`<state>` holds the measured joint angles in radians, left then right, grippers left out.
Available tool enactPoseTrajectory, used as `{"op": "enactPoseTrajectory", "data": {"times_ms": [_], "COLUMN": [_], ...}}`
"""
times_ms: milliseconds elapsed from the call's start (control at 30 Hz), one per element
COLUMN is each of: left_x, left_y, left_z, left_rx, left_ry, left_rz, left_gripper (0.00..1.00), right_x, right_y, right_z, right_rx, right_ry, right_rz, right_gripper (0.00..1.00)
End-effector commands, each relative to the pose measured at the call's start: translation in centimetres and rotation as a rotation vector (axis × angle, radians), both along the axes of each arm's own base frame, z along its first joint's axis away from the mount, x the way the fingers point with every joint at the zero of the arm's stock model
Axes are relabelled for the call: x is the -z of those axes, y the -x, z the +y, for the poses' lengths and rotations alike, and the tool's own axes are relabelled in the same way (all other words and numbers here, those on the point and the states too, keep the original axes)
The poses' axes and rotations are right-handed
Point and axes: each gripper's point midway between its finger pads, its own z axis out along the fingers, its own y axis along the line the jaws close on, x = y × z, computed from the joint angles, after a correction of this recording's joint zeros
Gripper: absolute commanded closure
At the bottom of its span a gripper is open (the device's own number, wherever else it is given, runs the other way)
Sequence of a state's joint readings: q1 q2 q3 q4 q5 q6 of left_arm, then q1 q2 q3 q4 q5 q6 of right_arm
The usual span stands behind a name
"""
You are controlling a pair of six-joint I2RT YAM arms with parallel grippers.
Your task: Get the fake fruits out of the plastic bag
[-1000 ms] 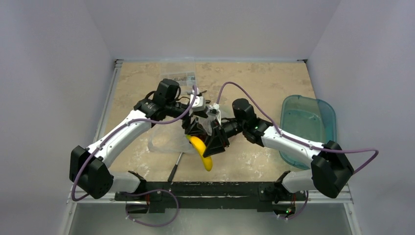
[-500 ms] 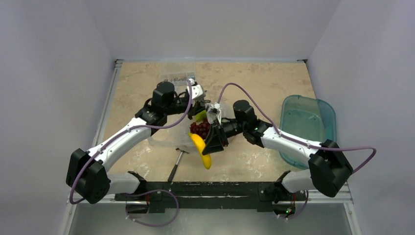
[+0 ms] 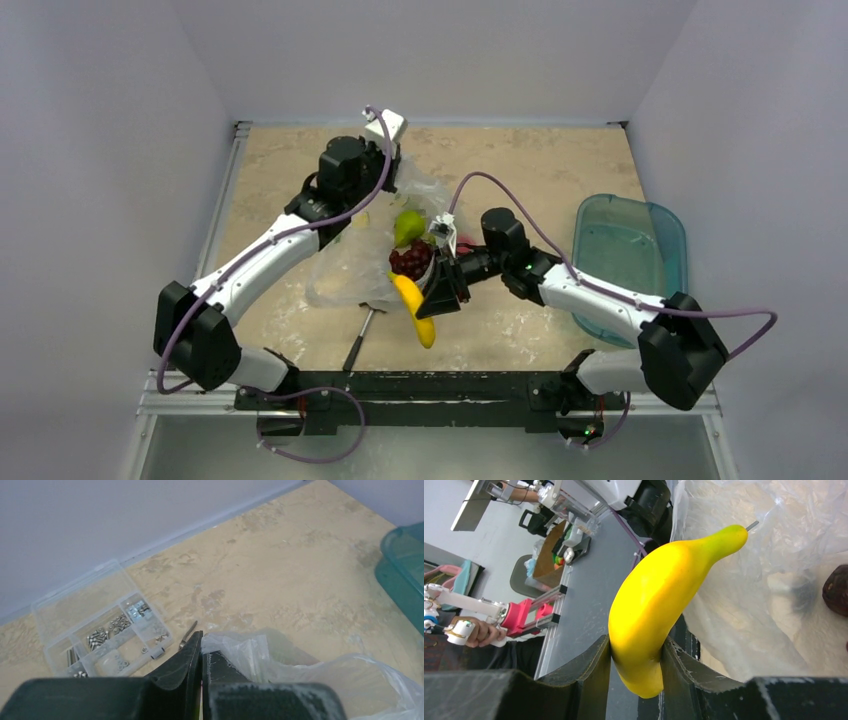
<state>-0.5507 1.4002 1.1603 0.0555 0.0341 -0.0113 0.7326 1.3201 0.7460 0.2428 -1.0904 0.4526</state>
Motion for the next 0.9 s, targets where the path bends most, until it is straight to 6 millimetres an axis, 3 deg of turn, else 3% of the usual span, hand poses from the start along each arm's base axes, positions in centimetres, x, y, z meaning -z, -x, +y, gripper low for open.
{"op": "enactPoseTrajectory", "data": {"times_ms": [0,167,267,367,533,567,667,800,833,867], "left_x": [-2.1,-3.7,-4.5,-4.6,-3.6,-3.5,-4.0,-5.8,-6.3,-7.6], "left_y": [-2.9,-4.8,-6.2,-6.9,-6.2,-5.9,-4.4,-0.6,0.4,1.9], "left_z": [2.5,4.5,5.5,5.0,4.3,4.6,5.5,7.6,8.3,9.0], "left_rx": [-0.205,-0.382,-0.472,-0.456,-0.415,-0.412,-0.384,-0.344,-0.338,-0.329], "left_ry": [0.038,0.069,0.05,0.036,0.011,-0.003,-0.015,0.013,0.027,0.048], "left_rz": [0.039,0.087,0.094,0.096,0.182,0.199,0.247,0.287,0.285,0.261], "left_gripper": [1.0,1.0,1.0,1.0,1.0,0.93,0.52,0.1,0.01,0.0], "right_x": [-4.3,-6.2,-7.4,-8.6,-10.3,-10.6,-11.6,-12.2,-12.4,-12.5], "right_y": [-0.1,-1.4,-3.5,-5.9,-9.6,-10.0,-11.0,-11.3,-11.3,-11.3], "right_z": [-0.1,0.8,1.2,1.7,2.4,2.6,3.2,3.3,3.1,2.9], "right_rx": [0.003,0.033,0.154,0.275,0.421,0.431,0.424,0.433,0.441,0.448], "right_ry": [-0.094,-0.12,-0.126,-0.144,-0.181,-0.199,-0.222,-0.226,-0.224,-0.218], "right_rz": [-0.12,-0.154,-0.199,-0.252,-0.328,-0.338,-0.341,-0.342,-0.345,-0.35], "right_gripper": [1.0,1.0,1.0,1.0,1.0,1.0,1.0,1.0,1.0,1.0]}}
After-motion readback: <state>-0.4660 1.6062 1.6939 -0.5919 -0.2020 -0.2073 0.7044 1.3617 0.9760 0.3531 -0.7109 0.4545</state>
